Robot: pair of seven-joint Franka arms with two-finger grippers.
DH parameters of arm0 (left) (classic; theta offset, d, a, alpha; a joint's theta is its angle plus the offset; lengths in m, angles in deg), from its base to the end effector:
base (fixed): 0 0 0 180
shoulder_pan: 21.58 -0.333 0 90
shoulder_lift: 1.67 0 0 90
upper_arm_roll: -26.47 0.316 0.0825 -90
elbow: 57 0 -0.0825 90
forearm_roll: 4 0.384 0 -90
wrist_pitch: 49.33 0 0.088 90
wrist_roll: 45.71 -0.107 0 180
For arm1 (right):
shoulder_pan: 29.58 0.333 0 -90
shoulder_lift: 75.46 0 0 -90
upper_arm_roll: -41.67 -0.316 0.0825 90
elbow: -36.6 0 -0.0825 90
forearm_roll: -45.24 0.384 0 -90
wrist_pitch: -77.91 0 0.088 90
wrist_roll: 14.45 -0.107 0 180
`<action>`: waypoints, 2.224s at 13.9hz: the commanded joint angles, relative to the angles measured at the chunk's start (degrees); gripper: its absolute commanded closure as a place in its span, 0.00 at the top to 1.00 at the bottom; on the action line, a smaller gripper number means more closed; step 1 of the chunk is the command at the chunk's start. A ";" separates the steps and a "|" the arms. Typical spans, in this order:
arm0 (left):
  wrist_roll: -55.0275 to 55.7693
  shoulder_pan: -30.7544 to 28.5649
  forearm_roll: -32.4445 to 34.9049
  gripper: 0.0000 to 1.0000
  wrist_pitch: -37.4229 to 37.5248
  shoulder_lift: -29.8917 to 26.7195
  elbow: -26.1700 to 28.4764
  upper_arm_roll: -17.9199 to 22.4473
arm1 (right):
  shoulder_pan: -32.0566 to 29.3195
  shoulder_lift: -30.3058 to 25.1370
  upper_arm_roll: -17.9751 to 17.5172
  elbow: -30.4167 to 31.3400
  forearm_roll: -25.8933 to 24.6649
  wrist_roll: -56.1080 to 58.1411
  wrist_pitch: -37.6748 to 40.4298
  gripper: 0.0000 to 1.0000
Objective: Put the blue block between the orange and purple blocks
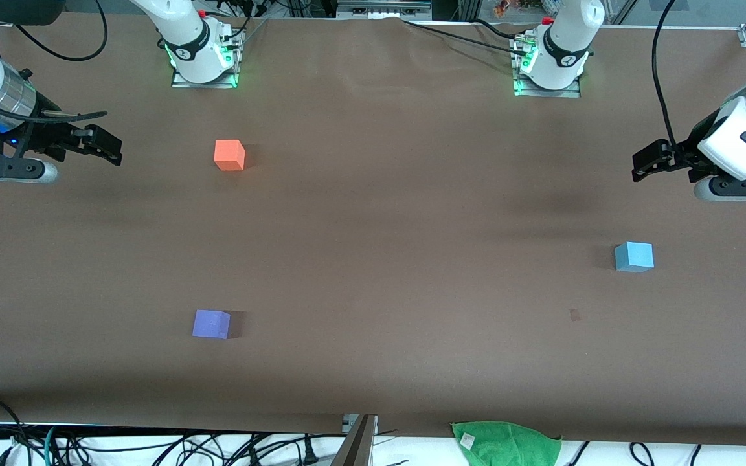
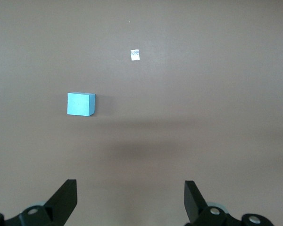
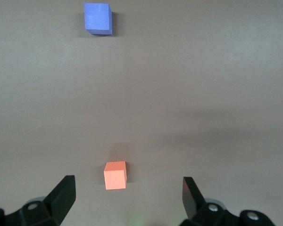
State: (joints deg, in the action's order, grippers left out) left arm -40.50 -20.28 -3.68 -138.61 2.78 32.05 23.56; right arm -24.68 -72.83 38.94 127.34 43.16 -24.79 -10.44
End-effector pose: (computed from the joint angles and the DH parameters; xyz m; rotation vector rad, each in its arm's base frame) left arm 0.5735 -0.0405 0.5874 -3.1317 -0.0271 0.1146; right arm 0.5590 0.0703 0.5905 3.0908 -0.0722 -0.1255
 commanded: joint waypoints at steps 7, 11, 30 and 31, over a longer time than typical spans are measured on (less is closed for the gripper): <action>-1.25 -0.51 0.65 1.00 0.86 0.74 -1.25 -0.25 | -0.50 0.45 -0.25 -1.10 1.11 0.50 0.98 1.00; -1.07 -0.60 0.57 1.00 1.13 0.74 -1.42 -0.25 | -0.50 0.45 -0.25 -1.10 1.03 0.41 1.42 1.00; -1.69 -1.74 1.09 1.00 1.04 2.50 -1.25 0.01 | -0.50 0.45 -0.34 -1.10 1.20 0.23 1.51 1.00; -2.73 -1.83 1.18 1.00 1.04 2.67 -1.07 0.01 | -0.50 0.36 -0.34 -1.10 1.90 0.15 1.60 1.00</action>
State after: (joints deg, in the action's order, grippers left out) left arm -40.94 -21.96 -3.68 -138.40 4.84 32.05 23.77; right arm -24.68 -72.78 38.93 127.34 43.36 -24.79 -9.96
